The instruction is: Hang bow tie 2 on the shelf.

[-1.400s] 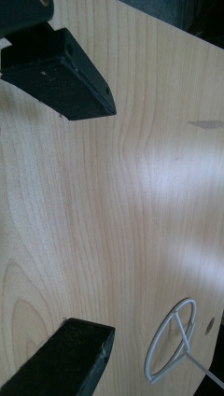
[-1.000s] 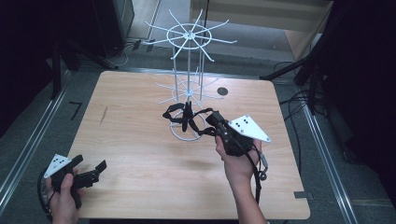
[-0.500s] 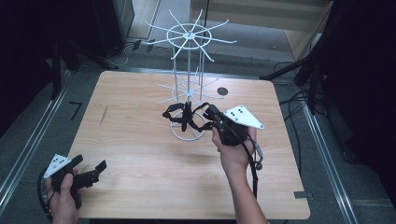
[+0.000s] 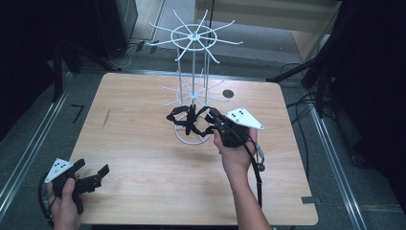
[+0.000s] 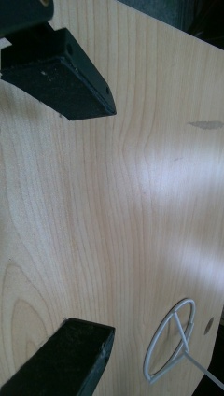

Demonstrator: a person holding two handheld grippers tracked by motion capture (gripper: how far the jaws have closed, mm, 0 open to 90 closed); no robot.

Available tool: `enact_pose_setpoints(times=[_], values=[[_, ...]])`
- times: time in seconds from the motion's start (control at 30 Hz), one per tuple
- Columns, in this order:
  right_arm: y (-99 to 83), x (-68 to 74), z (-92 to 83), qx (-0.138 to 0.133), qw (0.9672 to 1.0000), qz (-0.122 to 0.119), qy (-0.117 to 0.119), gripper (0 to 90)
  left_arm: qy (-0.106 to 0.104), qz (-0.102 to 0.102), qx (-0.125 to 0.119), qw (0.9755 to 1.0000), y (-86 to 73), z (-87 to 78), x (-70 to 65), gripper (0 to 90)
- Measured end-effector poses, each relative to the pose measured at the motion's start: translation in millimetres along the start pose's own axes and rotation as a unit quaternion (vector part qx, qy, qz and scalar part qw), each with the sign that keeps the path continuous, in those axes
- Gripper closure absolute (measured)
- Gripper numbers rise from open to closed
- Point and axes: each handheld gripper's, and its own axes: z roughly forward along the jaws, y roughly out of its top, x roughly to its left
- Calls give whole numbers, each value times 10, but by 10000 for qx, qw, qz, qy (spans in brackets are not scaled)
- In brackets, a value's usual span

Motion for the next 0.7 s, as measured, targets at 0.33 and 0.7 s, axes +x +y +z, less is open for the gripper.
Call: enact_pose_setpoints(times=[0.33,0.7], values=[[-188,-100,-78,79,9999,101,-82,630,-3,24,10,10000,0,-1,0,0],[-399,-325,-299,208,9997,131,-7,415,73,70,19,9999,-1,-4,-13,0]])
